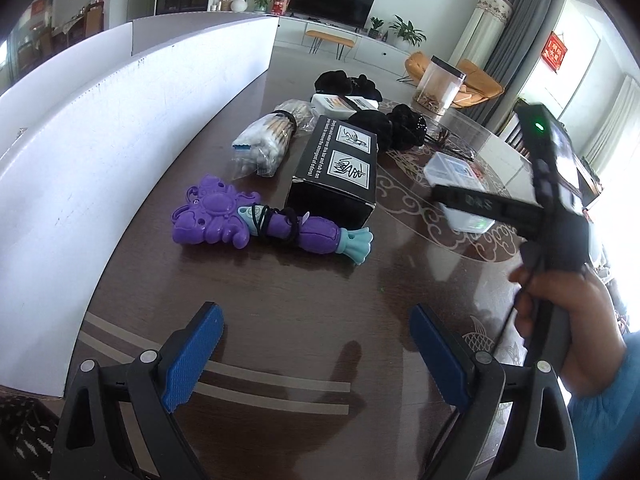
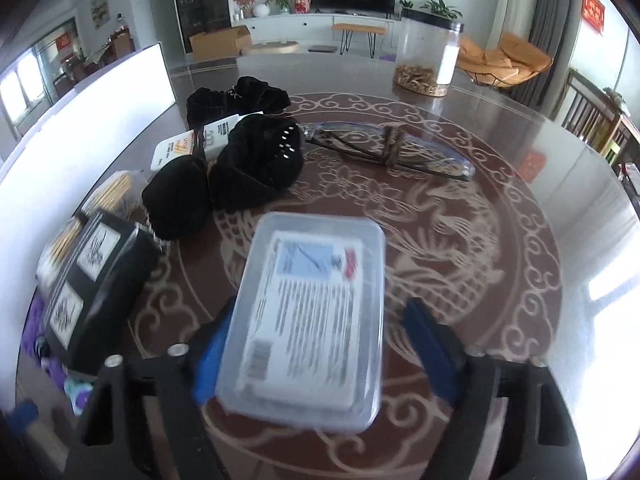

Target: Organize objects

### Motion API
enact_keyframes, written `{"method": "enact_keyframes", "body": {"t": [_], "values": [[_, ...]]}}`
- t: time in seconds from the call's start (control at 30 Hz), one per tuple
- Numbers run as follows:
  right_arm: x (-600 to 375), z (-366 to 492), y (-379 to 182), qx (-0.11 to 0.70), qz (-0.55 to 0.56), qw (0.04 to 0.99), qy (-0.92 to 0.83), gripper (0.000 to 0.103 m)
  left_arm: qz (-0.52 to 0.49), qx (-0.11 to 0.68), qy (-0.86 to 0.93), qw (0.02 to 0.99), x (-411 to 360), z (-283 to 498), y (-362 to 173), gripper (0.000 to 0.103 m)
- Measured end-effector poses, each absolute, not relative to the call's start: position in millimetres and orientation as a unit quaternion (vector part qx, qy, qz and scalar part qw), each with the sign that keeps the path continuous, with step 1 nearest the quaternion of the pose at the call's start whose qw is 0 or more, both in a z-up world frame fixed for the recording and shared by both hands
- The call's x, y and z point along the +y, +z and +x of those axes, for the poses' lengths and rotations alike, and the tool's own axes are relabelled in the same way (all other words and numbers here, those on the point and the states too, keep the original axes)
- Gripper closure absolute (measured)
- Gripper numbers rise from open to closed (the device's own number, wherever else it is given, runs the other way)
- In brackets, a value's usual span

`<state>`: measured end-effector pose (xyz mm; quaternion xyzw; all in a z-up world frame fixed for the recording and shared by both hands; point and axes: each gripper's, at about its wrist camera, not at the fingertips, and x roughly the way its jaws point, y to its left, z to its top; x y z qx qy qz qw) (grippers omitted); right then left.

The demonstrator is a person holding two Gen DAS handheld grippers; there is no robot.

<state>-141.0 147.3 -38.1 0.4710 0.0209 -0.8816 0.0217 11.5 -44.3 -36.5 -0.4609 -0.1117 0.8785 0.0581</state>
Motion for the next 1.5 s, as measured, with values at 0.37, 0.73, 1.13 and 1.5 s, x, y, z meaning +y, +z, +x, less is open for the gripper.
{"method": "enact_keyframes", "body": {"t": [0.37,0.73,1.13,1.5], "values": [[199,-73,-40,0.048,0.436,-0.002,-0.899,0.029,-0.467,-0.108,0.876,0.059,-44,15,-38,0.008],[217,-48,-37,0.029,0.427,0.001,-0.904,0.004,-0.474,-0.103,0.873,0.059,-41,12,-41,0.008],[217,-49,-47,0.025,0.451,-0.002,-0.892,0.000,-0.477,-0.110,0.870,0.057,-43,12,-42,0.008],[219,-49,-49,0.015,0.455,0.003,-0.890,0.000,-0.465,-0.180,0.865,0.053,-62,12,-40,0.008]]}}
